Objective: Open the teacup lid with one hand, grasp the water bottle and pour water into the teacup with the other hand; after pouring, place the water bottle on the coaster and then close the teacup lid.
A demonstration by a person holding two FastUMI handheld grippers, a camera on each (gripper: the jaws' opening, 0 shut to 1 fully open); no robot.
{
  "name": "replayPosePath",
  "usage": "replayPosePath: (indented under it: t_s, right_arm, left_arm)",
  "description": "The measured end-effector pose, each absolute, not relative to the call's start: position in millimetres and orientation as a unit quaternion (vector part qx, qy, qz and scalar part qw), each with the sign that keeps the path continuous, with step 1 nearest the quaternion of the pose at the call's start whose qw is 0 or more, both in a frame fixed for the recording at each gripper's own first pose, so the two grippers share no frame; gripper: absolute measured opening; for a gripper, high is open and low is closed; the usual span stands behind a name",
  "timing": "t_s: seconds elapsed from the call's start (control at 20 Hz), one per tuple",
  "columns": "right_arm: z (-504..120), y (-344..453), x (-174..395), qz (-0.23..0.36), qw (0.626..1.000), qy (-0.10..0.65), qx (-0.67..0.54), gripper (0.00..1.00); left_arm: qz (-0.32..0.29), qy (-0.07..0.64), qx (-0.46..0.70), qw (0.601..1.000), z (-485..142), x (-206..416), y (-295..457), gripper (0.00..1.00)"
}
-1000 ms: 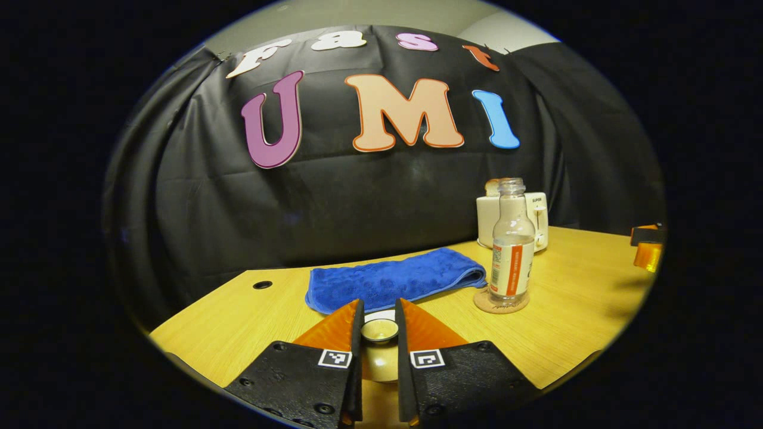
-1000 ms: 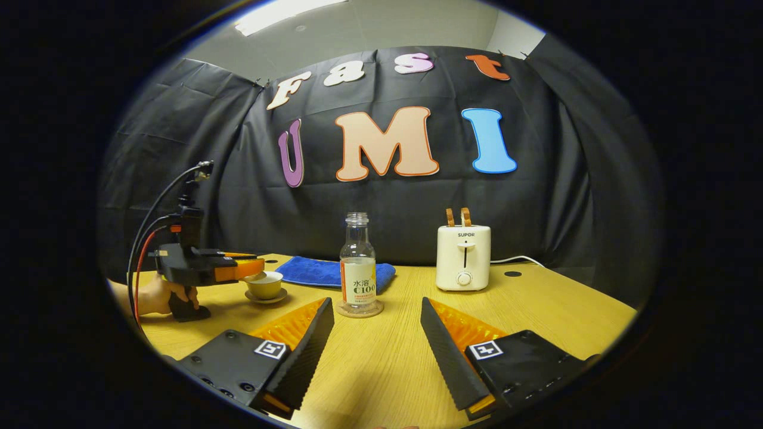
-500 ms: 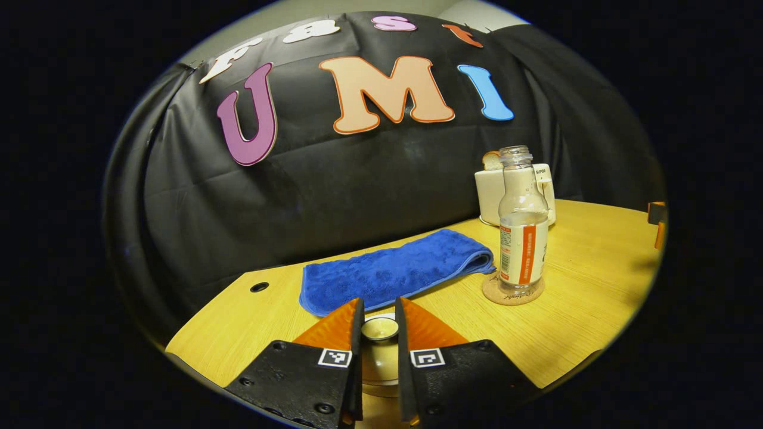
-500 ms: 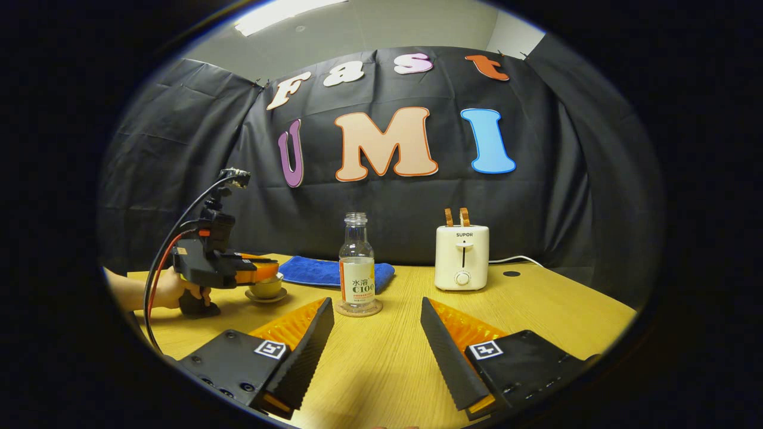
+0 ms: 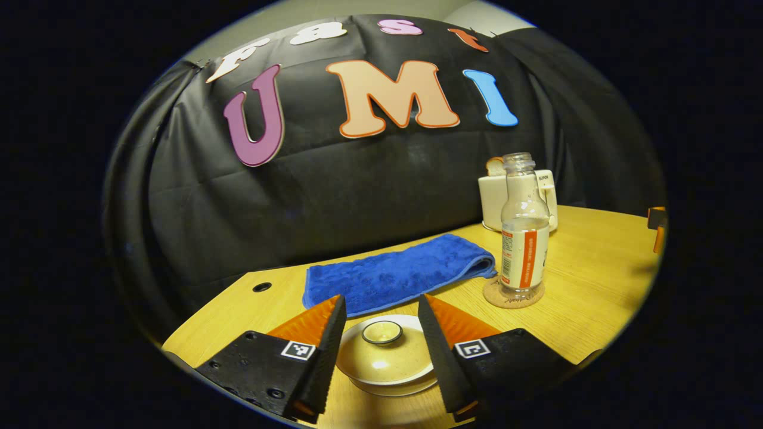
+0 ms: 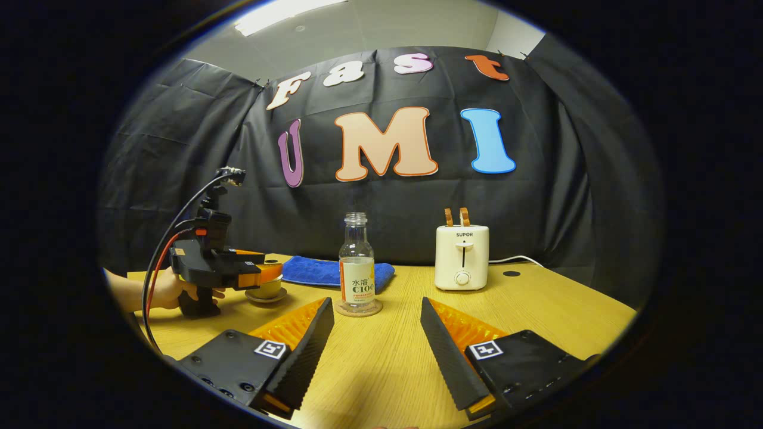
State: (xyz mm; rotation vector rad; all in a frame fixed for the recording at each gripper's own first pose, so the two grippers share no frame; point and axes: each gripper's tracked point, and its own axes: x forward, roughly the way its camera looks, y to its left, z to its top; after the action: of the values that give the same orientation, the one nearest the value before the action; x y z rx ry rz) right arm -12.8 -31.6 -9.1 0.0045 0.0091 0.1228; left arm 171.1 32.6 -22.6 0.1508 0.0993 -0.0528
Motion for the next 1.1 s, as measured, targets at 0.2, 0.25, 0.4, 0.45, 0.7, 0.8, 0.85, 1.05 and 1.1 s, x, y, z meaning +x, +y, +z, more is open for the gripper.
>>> replayPosePath:
  t_s: [0.2, 0.25, 0.4, 0.45, 0.7, 0.8, 0.85, 1.05, 1.1]
  right_arm:
    - [-9, -32, -13, 0.059, 0.998, 0.005, 0.002, 0.94]
    - [-9, -33, -12, 0.058, 0.998, 0.005, 0.002, 0.94]
    - [-8, -34, -13, 0.055, 0.998, 0.004, 0.001, 0.94]
    - [-8, -35, -13, 0.055, 0.998, 0.004, 0.002, 0.91]
    - [-8, -33, -14, 0.057, 0.998, 0.005, 0.001, 0.98]
    - [-8, -34, -16, 0.053, 0.999, 0.005, 0.002, 0.94]
    - [-7, -31, -20, 0.053, 0.999, 0.004, 0.002, 0.94]
    - [-8, -16, -33, 0.065, 0.998, 0.004, 0.002, 0.94]
    - [-8, -12, -36, 0.069, 0.998, 0.005, 0.002, 0.91]
  left_arm:
    - [-0.029, 0.016, 0.032, 0.999, -12, 145, 29, 0.84]
    - [-0.031, 0.012, 0.029, 0.999, -10, 138, 27, 0.87]
    - [-0.036, -0.001, 0.017, 0.999, -6, 111, 24, 0.89]
    - [-0.039, 0.0, 0.011, 0.999, -5, 102, 22, 0.94]
    - [-0.02, -0.001, -0.009, 1.0, -6, 62, 31, 0.93]
    - [-0.01, 0.0, -0.008, 1.0, -6, 48, 34, 0.93]
    - [-0.007, -0.002, -0.006, 1.0, -5, 41, 34, 0.93]
    - [-0.002, -0.004, -0.006, 1.0, -3, 16, 31, 0.93]
    - [-0.005, -0.003, -0.006, 1.0, -4, 10, 28, 0.93]
